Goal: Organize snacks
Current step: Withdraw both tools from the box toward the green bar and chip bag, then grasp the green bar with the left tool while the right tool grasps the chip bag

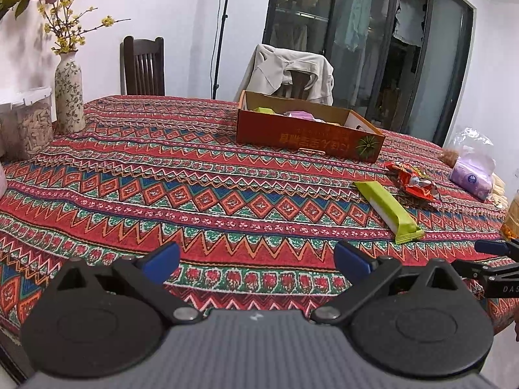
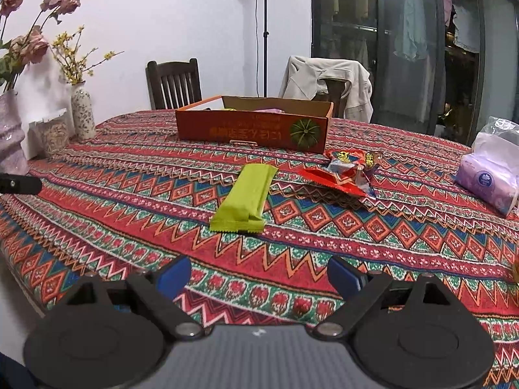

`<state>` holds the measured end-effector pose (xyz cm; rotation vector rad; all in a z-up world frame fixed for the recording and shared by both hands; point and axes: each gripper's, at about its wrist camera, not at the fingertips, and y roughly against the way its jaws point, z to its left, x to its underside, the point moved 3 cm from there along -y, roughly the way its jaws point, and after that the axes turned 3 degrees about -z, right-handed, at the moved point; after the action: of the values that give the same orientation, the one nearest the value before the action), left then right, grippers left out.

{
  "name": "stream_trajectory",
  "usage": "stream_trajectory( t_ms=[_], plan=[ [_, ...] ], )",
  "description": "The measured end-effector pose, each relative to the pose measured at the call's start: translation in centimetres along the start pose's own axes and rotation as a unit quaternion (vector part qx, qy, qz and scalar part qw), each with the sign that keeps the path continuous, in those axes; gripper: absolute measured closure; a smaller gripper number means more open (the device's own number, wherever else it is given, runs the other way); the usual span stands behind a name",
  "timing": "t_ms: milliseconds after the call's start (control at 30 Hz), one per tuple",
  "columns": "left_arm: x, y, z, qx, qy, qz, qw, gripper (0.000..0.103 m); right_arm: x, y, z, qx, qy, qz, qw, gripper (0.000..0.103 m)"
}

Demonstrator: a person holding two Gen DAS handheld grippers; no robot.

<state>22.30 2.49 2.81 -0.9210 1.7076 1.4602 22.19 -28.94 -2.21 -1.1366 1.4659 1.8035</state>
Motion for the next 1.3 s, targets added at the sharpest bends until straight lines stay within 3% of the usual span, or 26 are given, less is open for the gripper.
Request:
stream_trajectory(
  t_ms=[200,333,600,767,900,967,1000,1033,1167,1300],
  plan=[
    [-0.1,-2.0,-0.4,0.005,0.003,0.023,0.9997,0.000,-0.8,-1.5,0.1,-0.004,0.003,0.005,1.000,0.012],
    [-0.5,-4.5,-2.4,0.029,-0.006,0.040,0.9988,0.000,-1.6,-2.5,-0.9,-0.001,-0.004,-0.002,1.000,0.012],
    [-2.2,-12.0,-11.8,0.109,-0.028,0.076,0.9908,0.001,-3.6,-4.9,-4.9,0.011,-0.030,-0.025,0.999,0.012],
    [-2.7,-17.1,-17.7,0.121,-0.069,0.084,0.9867,0.003,-5.5,-6.4,-8.3,0.027,-0.043,-0.040,0.998,0.012],
    [-2.2,-19.7,-19.5,0.116,-0.073,0.094,0.9861,0.018,-6.4,-8.0,-10.9,0.042,-0.045,-0.033,0.998,0.012],
    [-2.1,-20.2,-20.0,0.103,-0.091,0.077,0.9876,0.035,-6.6,-9.1,-11.7,0.043,-0.046,-0.024,0.998,0.012],
    [-2.2,-20.3,-20.2,0.096,-0.103,0.071,0.9875,0.053,-6.8,-9.6,-11.9,0.040,-0.048,-0.020,0.998,0.012],
    [-2.3,-20.4,-20.2,0.097,-0.112,0.068,0.9866,0.058,-7.0,-10.2,-12.0,0.037,-0.050,-0.016,0.998,0.012],
    [-3.1,-20.5,-18.7,0.109,-0.100,0.069,0.9867,0.068,-8.2,-13.5,-12.1,0.006,-0.081,-0.003,0.997,0.008],
    [-4.0,-20.3,-14.9,0.055,-0.095,0.052,0.9926,0.068,-9.2,-17.5,-12.1,0.023,-0.085,0.021,0.996,0.007]
  ],
)
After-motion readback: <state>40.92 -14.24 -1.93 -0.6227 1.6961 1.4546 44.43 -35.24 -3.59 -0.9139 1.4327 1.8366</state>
